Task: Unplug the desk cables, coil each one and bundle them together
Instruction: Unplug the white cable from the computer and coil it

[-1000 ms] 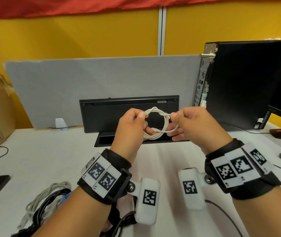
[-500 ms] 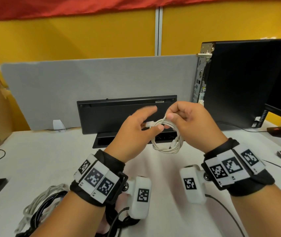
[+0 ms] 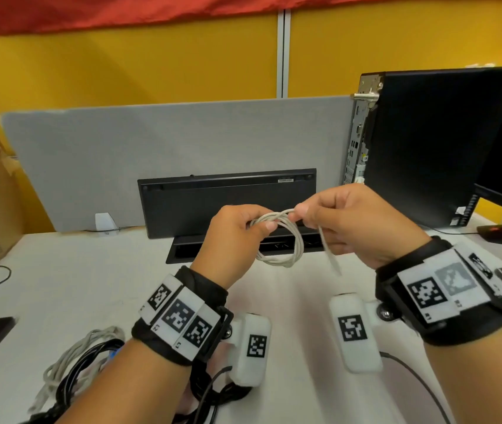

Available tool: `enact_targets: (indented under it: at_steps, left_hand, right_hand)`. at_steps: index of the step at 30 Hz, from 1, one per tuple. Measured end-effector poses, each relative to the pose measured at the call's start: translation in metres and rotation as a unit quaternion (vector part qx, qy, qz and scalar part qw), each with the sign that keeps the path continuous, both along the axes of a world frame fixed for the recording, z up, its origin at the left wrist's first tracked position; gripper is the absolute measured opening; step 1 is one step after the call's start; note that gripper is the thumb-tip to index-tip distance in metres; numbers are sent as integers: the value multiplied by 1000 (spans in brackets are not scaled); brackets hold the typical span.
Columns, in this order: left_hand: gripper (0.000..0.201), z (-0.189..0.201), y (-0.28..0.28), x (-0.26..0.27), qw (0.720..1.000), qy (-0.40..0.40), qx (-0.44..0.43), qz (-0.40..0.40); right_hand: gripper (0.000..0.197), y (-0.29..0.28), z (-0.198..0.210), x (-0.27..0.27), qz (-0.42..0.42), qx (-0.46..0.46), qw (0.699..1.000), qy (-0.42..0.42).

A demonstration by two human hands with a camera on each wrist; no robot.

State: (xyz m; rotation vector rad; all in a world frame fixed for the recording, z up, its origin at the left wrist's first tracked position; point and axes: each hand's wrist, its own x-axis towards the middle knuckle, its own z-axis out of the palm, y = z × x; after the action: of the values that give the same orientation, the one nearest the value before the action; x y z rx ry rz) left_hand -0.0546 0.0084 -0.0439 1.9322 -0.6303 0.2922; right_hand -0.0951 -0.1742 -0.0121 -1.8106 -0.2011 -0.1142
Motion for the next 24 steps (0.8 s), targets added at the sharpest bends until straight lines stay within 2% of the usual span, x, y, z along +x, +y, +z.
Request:
enact_targets:
  at_steps: [3, 5, 7, 9, 13, 16, 19, 21, 23, 24]
  left_hand:
    - [19, 1, 3, 3, 1000, -5, -9, 8]
    - [19, 3, 5, 3, 1000, -14, 3, 0]
    - [20, 4, 4, 1, 1000, -5, 9, -19]
    - [20, 4, 3, -1, 999, 20, -8, -34]
    - [20, 5, 0, -4, 995, 73, -69, -21]
    - [21, 5, -1, -6, 990, 73, -115, -23]
    - [20, 4, -2, -7, 989, 57, -138, -1]
    - [20, 3, -2, -5, 988, 49, -147, 16]
    - [20, 3, -1, -4, 987, 36, -152, 29]
    - [20, 3, 0, -3, 987, 31, -153, 32]
  right_hand:
    - [18, -1, 0, 0, -1, 52, 999, 1]
    - [14, 0, 0, 0, -64, -10, 996, -68]
    - [13, -1, -3, 2, -149, -129, 966, -165]
    - [14, 2, -7, 5, -183, -179, 942, -215]
    - [15, 7, -16, 12, -164, -113, 956, -217]
    - [12, 10, -20, 13, -144, -73, 965, -205]
    - [12, 16, -22, 13, -117, -36, 983, -135]
    - [13, 22, -21, 12, -87, 29, 992, -82]
    - [13, 28, -20, 8, -58, 91, 993, -54]
    - [13, 31, -20, 6, -51, 90, 993, -56]
